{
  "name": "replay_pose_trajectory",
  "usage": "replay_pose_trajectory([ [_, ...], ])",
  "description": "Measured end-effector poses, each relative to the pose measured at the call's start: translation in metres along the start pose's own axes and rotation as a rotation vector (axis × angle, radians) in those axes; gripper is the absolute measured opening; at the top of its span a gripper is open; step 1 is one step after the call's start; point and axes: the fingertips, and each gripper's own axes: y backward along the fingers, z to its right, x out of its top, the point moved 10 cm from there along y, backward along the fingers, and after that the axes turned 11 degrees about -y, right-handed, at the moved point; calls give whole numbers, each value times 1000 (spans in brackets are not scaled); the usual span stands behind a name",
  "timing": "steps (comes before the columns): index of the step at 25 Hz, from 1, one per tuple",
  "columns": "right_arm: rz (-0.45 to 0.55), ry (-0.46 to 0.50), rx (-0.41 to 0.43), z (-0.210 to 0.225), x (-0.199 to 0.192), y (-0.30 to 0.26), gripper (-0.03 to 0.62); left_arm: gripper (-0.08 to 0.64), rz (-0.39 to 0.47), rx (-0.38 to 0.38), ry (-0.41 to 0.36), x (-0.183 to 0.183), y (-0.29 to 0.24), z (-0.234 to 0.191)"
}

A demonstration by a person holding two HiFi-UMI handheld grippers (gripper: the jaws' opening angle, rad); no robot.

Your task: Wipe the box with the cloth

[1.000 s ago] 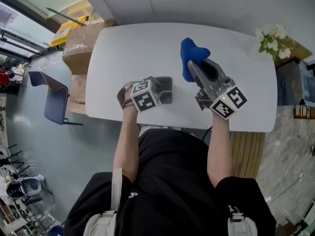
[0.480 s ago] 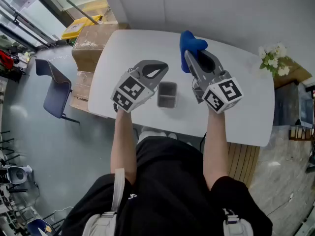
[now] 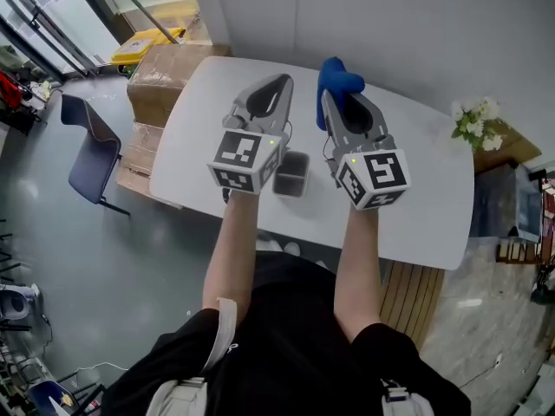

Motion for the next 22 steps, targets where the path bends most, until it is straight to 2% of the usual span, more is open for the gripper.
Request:
replay_pose_trajectory([
  [5,-17,29,-63,-6,-5,9,54,0,-30,19,62,-16,10,12],
  [11,-35,29,-104,-3,-13,22,52,0,1,43,64,-17,14,22],
  [22,-60,46,-118,-2,-18,32,53,0,19,9,66,-22,16,33],
])
